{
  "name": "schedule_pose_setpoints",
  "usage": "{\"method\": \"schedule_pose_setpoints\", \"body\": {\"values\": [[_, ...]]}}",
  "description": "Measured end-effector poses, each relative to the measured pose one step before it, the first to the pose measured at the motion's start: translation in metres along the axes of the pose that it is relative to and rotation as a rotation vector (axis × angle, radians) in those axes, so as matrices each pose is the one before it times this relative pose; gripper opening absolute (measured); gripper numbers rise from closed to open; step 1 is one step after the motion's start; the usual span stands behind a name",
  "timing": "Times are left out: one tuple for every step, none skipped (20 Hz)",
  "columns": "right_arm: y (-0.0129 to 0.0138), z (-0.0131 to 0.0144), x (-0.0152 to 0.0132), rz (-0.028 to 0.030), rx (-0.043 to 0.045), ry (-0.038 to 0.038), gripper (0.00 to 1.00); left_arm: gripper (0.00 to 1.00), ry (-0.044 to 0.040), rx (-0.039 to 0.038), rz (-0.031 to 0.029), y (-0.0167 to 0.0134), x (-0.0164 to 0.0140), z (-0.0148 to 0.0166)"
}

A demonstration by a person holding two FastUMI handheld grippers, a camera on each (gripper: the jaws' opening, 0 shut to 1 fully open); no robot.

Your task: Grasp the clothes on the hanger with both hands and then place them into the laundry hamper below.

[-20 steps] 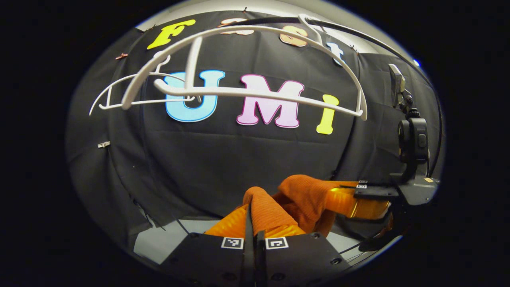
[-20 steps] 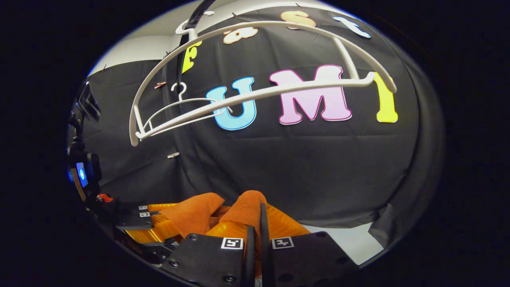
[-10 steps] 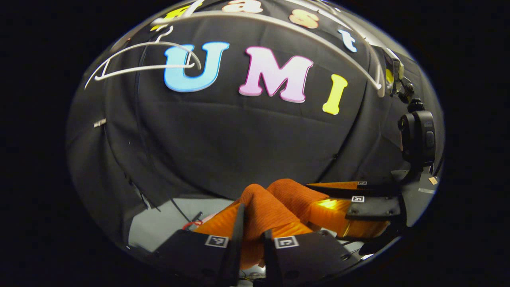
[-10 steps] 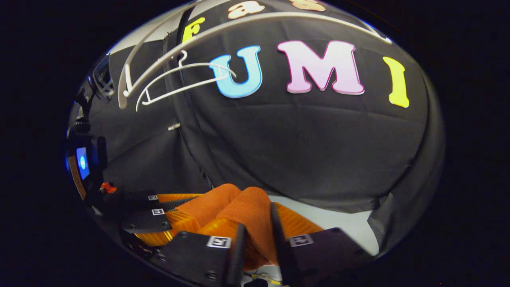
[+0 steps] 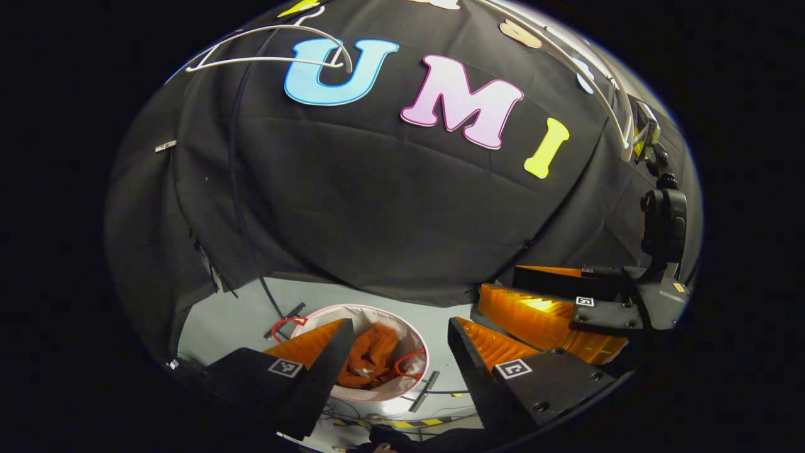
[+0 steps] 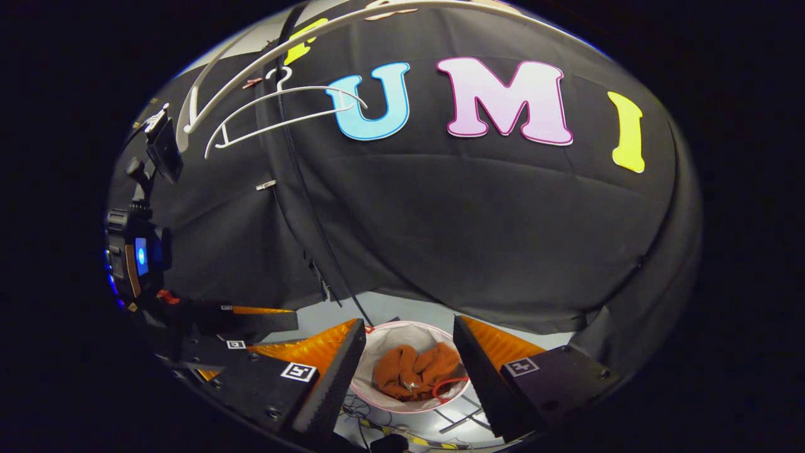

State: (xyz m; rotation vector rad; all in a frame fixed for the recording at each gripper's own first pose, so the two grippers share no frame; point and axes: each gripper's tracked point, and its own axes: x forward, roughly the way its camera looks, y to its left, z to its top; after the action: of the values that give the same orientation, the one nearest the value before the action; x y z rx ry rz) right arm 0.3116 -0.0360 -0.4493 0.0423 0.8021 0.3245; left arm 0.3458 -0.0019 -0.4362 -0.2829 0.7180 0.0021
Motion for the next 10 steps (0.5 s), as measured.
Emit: {"method": "schedule_pose_setpoints", "body": {"values": [[0.00070,0.00009,-0.00172,0.00103,0.00652,-0.00257,0.92,0.95,-0.00340,0.00508,-0.00366,-0.00026,-0.00092,0.00130],[0.00222,0.00023,-0.00214,0.00225,0.00726,-0.00379,0.92,0.95,-0.00887,0.00499,-0.00149,0.00004,-0.00197,0.00065],[0.00211,0.00039,-0.00175,0.00152,0.00499,-0.00363,0.92,0.95,-0.00340,0.00130,-0.00787,-0.00178,-0.00280,0.00039],[0.00271,-0.00009,-0.00239,0.00141,0.00040,-0.00123,0.92,0.95,0.00181,-0.00054,-0.01182,-0.00490,-0.00458,-0.00233],[0.00167,-0.00044,-0.00323,-0.00039,-0.00292,-0.00136,0.92,0.95,-0.00133,-0.00088,-0.01043,-0.00356,-0.00379,-0.00085],[0.00231,-0.00018,-0.00342,0.00031,-0.00204,-0.00218,0.92,0.95,-0.00264,-0.00184,-0.01075,-0.00256,-0.00321,-0.00011],[0.00244,0.00071,-0.00346,0.00071,0.00015,-0.00399,0.92,0.95,-0.00324,-0.00098,-0.01747,-0.00462,-0.00456,-0.00016],[0.00180,0.00115,-0.00553,-0.00196,0.00235,-0.00889,0.92,0.95,-0.01246,0.00269,-0.00990,-0.00334,-0.00460,0.00113],[0.00126,0.00260,-0.00611,-0.00600,0.00049,-0.01189,0.92,0.95,-0.01604,0.00918,-0.00285,-0.00109,-0.00671,0.00229],[0.00295,0.00195,-0.00765,-0.00353,0.00199,-0.01519,0.92,0.95,-0.01947,0.01345,-0.00400,-0.00207,-0.00693,0.00185]]}}
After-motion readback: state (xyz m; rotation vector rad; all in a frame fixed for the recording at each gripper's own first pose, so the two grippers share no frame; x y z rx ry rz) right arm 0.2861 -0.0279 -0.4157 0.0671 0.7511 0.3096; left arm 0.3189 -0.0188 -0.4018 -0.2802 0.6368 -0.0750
